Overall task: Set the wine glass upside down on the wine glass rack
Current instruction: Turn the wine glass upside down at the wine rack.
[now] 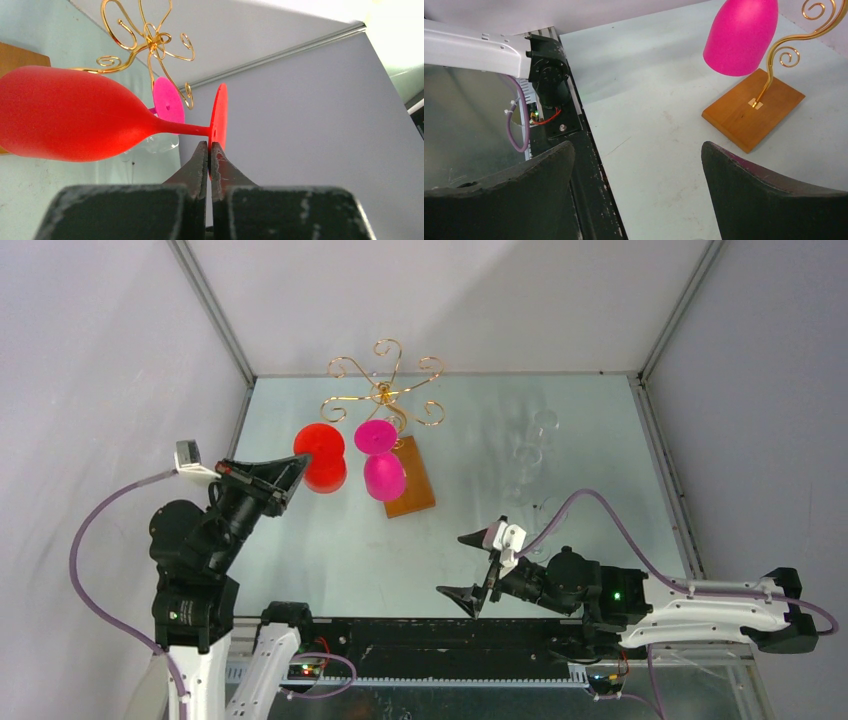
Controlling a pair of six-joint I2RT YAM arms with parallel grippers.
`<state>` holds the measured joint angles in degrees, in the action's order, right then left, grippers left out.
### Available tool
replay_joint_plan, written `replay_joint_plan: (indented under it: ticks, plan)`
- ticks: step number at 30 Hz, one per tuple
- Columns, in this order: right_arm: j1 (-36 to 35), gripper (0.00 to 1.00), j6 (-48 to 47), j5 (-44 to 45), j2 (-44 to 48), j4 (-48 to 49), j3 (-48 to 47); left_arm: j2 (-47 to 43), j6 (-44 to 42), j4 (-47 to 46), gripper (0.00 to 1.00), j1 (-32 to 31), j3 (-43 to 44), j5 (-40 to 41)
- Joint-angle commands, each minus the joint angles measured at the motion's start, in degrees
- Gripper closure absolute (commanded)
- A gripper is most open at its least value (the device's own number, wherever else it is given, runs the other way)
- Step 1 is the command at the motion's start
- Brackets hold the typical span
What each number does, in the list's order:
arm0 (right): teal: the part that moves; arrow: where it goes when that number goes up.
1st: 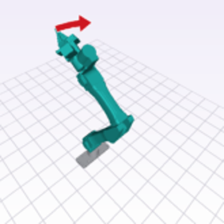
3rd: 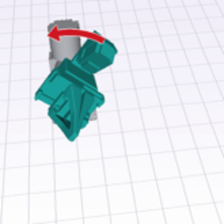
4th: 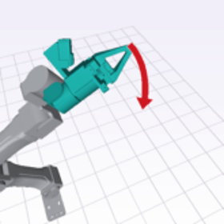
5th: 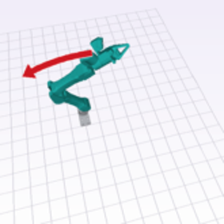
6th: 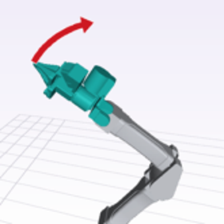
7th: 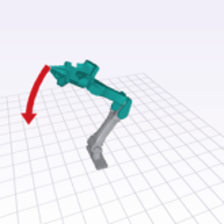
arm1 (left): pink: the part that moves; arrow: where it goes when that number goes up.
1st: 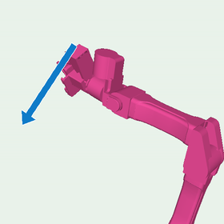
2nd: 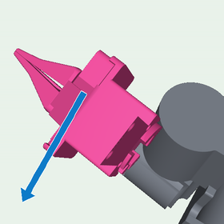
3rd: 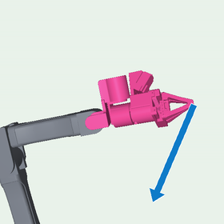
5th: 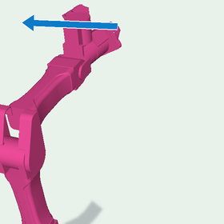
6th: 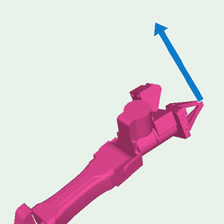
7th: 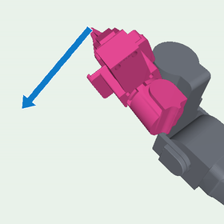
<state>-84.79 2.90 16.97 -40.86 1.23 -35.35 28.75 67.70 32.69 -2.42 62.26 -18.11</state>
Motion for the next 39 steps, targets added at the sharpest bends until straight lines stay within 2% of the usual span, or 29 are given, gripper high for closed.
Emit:
replay_joint_plan:
  ticks: [1, 11, 18, 27, 39]
  plan:
    - [-0.4, 0.0, 2.3, 0.9, -0.4, 0.3, -0.2, 1.6, 2.9, -1.8, 1.0, 0.6, 2.0, 2.5]
    - [-0.6, 0.0, 3.8, 0.7, -0.3, -0.4, -0.2, 2.3, 8.5, -1.9, 1.0, 0.9, 0.6, 8.5]
    - [-0.9, 0.0, 4.9, 1.1, 0.3, -2.2, -0.2, 4.6, 12.0, -4.4, 1.0, 0.9, -2.5, 6.6]
    - [-1.7, 0.0, 5.7, 2.2, 0.6, -3.1, -0.2, 8.8, 11.3, -4.3, 1.0, 0.9, -2.3, 6.1]
    - [-2.8, 0.0, 7.5, 4.4, 1.4, -5.3, -0.2, 13.8, 11.6, -10.2, 1.0, 0.9, -3.3, 2.4]
